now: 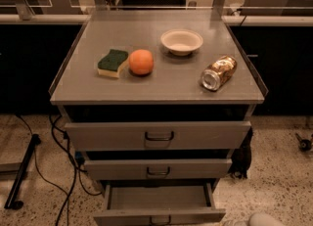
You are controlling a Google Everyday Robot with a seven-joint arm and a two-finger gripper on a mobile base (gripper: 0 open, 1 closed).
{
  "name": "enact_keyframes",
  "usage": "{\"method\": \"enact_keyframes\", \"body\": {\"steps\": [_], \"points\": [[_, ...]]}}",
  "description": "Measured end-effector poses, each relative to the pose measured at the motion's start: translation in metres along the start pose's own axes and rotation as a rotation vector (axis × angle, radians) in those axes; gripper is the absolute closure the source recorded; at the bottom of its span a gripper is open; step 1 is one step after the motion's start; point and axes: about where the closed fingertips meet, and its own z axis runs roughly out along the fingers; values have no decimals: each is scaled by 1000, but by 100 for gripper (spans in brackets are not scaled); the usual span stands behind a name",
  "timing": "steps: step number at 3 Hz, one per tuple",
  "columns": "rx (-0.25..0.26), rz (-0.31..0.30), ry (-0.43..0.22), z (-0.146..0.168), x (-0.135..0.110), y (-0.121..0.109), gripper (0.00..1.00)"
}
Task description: Close bottom drawer
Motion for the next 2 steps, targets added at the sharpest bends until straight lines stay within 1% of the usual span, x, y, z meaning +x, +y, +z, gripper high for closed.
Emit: {"method": "enact_keyframes", "body": {"steps": [1, 2], "points": [[14, -21, -41, 22, -1, -5, 100], [76, -75, -108, 45, -8, -15, 100]]}}
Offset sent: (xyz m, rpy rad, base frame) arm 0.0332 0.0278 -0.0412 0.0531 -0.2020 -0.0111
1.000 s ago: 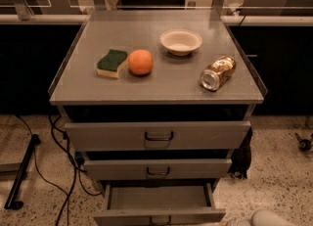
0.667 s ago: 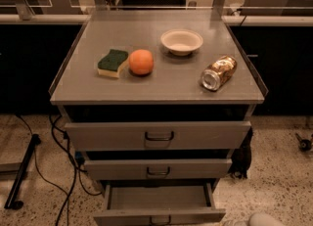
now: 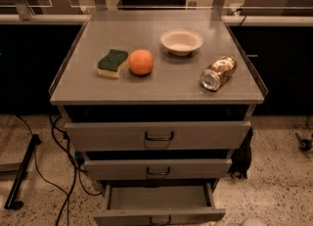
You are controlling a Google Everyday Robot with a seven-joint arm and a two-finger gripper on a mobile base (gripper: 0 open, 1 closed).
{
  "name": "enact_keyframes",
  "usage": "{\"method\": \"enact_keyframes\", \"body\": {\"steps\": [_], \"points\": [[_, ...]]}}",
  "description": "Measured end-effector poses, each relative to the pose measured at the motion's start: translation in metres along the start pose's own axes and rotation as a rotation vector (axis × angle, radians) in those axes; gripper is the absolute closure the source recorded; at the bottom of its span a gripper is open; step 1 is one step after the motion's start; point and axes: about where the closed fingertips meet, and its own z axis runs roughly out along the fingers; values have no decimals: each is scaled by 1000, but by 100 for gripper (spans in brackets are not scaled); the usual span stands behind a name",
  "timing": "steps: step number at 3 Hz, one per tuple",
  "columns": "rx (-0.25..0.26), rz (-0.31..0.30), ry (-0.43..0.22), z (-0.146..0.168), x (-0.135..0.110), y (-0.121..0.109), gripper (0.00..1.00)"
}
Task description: Close bottom drawer
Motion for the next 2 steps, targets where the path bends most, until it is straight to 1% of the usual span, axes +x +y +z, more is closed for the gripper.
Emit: {"method": "enact_keyframes", "body": {"steps": [1, 2], "points": [[44, -42, -38, 13, -5, -6, 100], [89, -102, -96, 27, -13, -16, 100]]}}
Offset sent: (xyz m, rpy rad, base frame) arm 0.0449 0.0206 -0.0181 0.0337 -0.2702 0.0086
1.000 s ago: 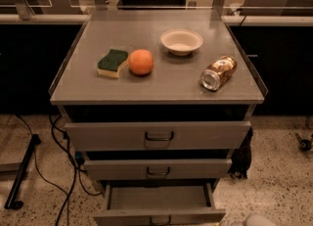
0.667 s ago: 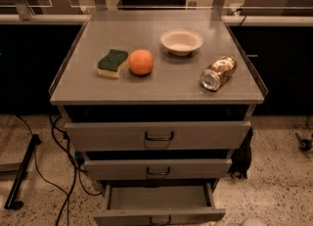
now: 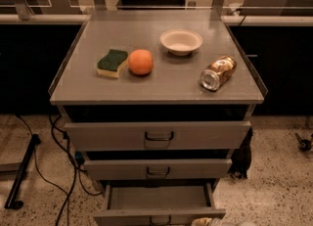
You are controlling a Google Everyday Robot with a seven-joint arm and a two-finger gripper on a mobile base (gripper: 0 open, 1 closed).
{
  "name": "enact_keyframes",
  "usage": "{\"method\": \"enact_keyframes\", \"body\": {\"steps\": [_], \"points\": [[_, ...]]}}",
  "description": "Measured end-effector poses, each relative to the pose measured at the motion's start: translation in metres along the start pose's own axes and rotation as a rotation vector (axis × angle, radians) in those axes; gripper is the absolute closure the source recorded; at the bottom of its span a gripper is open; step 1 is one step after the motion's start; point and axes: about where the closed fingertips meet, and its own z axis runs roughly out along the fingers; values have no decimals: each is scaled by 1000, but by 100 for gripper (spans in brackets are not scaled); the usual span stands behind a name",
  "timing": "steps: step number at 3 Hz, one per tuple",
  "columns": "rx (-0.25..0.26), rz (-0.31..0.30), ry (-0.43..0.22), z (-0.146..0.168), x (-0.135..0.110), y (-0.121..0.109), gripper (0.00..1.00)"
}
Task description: Close bottom drawer
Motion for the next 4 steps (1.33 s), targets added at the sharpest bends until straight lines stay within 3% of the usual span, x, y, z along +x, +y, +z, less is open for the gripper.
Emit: {"method": "enact_keyframes", "body": {"steps": [2, 4], "points": [[12, -13, -1, 4, 2, 0, 100], [90, -72, -35, 30, 0, -12, 100]]}}
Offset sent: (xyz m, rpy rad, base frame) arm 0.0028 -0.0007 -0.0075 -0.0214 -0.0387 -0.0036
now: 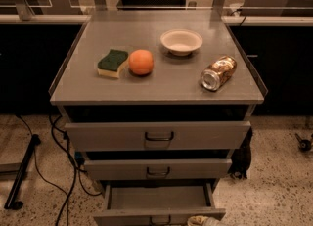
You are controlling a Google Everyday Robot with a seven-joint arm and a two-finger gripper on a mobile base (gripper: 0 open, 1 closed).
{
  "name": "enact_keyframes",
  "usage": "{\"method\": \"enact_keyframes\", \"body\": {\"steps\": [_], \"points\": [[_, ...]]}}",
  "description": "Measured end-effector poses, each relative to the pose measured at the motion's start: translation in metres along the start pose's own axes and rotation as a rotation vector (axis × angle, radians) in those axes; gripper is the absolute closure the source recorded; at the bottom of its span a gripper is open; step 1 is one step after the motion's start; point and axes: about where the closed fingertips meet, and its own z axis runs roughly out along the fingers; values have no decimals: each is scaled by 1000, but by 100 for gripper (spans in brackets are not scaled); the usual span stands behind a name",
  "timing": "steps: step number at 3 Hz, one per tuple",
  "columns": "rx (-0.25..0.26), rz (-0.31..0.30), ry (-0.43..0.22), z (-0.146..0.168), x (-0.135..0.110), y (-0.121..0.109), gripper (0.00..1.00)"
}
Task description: Close bottom drawer
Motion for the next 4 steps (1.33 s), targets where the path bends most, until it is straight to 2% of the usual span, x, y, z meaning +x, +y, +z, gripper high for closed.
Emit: {"method": "enact_keyframes", "body": {"steps": [4], "points": [[47, -61, -46, 39, -20, -34, 100]]}}
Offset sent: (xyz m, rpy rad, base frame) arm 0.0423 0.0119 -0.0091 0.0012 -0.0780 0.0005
